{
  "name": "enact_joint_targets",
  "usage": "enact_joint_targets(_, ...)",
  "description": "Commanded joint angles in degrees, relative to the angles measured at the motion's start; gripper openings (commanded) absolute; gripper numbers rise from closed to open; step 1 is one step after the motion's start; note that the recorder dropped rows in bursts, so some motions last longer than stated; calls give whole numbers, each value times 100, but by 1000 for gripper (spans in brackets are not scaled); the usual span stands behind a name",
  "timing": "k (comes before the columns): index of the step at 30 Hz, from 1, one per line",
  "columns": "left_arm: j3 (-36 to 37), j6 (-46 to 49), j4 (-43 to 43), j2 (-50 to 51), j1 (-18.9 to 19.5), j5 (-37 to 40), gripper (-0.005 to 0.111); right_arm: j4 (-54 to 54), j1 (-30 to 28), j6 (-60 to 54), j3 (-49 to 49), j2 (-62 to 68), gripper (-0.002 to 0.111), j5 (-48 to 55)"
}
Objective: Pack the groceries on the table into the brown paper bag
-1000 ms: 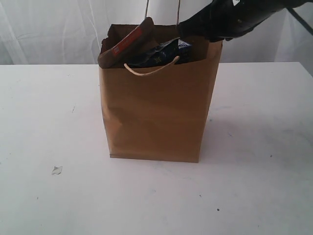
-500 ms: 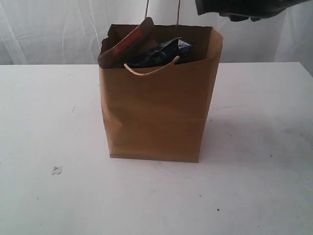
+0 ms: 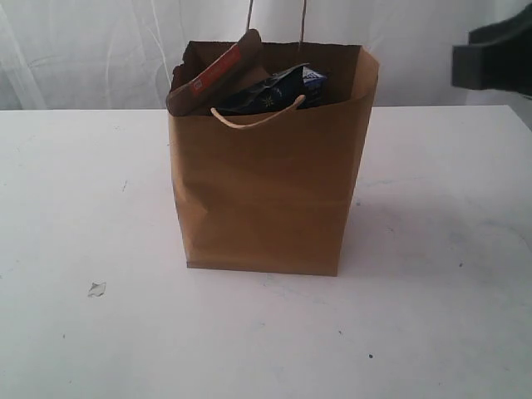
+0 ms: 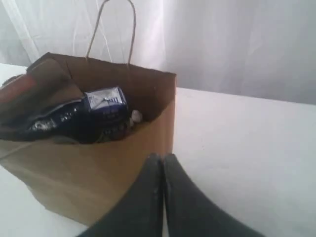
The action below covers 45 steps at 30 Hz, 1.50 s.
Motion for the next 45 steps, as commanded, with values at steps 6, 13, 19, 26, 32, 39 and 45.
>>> enact_joint_targets(6,16,-3,-59,-30,19,-14,0,56,2,26,555,-313,0,691)
enact_joint_targets(13,16,-3,-59,-30,19,-14,0,120,2,26,839,-286,0,650)
enact_joint_targets(19,16,-3,-59,-30,19,-14,0,1135,2,26,1419,-539,0,-883)
enact_joint_targets(26,16,-3,-59,-30,19,-14,0,1276,-73,26,2483,-1036,0,-1499)
enact_joint_targets(32,16,-3,-59,-30,19,-14,0,1428,-312,26,3442,-1671,0,-2441)
enact_joint_targets(39,16,-3,-59,-30,19,-14,0,1428,-1019,26,4479,-2958,0,-2599)
enact_joint_targets(45,16,-3,-59,-30,19,-14,0,1449,-1445,26,5112,-3988,0,-2540)
